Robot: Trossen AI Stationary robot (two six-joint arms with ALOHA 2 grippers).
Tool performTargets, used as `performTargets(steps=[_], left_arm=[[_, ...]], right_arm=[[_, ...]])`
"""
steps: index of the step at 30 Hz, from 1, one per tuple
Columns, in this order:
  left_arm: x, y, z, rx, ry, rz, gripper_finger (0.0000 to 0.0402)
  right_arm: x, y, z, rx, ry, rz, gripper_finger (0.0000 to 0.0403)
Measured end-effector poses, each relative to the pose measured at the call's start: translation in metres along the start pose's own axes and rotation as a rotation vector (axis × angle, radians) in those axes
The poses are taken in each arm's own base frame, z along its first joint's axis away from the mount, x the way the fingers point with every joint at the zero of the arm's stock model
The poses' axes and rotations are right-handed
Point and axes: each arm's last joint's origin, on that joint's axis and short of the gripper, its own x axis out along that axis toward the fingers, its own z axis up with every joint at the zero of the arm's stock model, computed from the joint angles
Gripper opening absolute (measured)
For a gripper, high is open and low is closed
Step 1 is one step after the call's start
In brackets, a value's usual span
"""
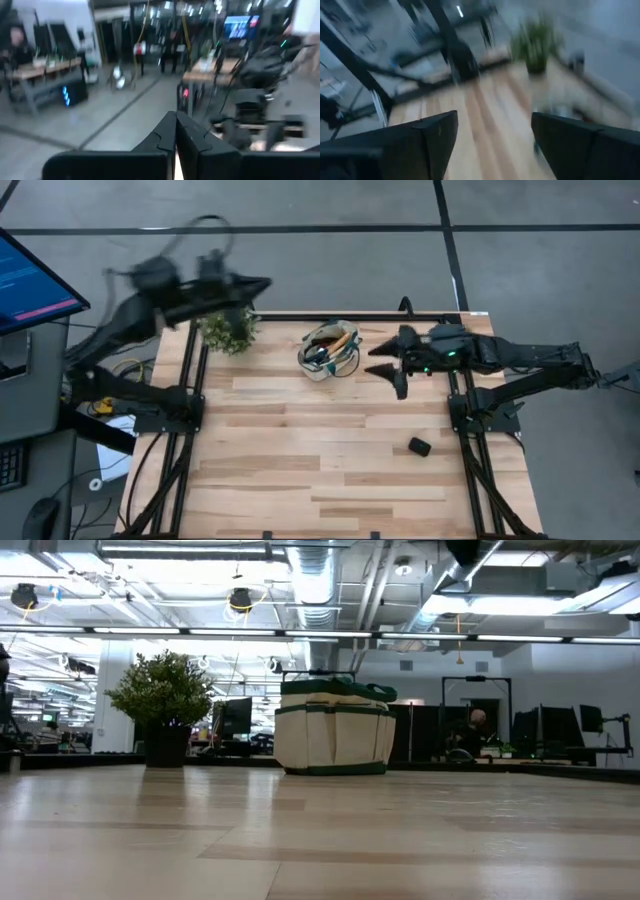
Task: Pick & Place Garden tools in Gardening bag
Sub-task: Return to Home Position
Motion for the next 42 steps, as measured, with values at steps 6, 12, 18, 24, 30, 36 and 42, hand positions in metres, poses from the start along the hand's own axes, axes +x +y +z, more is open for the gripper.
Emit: performTargets(steps=[6,12,18,24,30,36,42], left_arm=[[-0.072,-0.002,-0.003,-0.010,-0.090,-0.038,0.0003],[-0.107,-0.003,-0.051,-0.061,-0.051,-0.021,0.0002],[-0.111,-0.009,-0.109,-0.088,0.047,-0.031,0.0002],[-0.117,-0.014,-0.152,-0.133,0.077,-0.054,0.0002],[-0.130,-0.016,-0.178,-0.135,0.051,-0.056,0.0002],[-0.146,-0.017,-0.199,-0.170,0.021,-0.071,0.0002],[-0.145,-0.020,-0.224,-0.188,0.054,-0.083,0.0002]], right_arm=[[-0.023,-0.001,0.030,-0.159,-0.309,0.035,0.0168],[-0.063,-0.018,0.044,-0.222,-0.468,-0.051,0.0016],[-0.091,-0.029,0.045,-0.264,-0.524,-0.124,0.0003],[-0.092,-0.037,0.037,-0.278,-0.499,-0.158,0.0001],[-0.081,-0.049,0.017,-0.313,-0.474,-0.159,0.0001],[-0.071,-0.067,-0.017,-0.321,-0.580,-0.117,0.0000],[-0.066,-0.087,-0.057,-0.207,-0.649,-0.147,0.0000]])
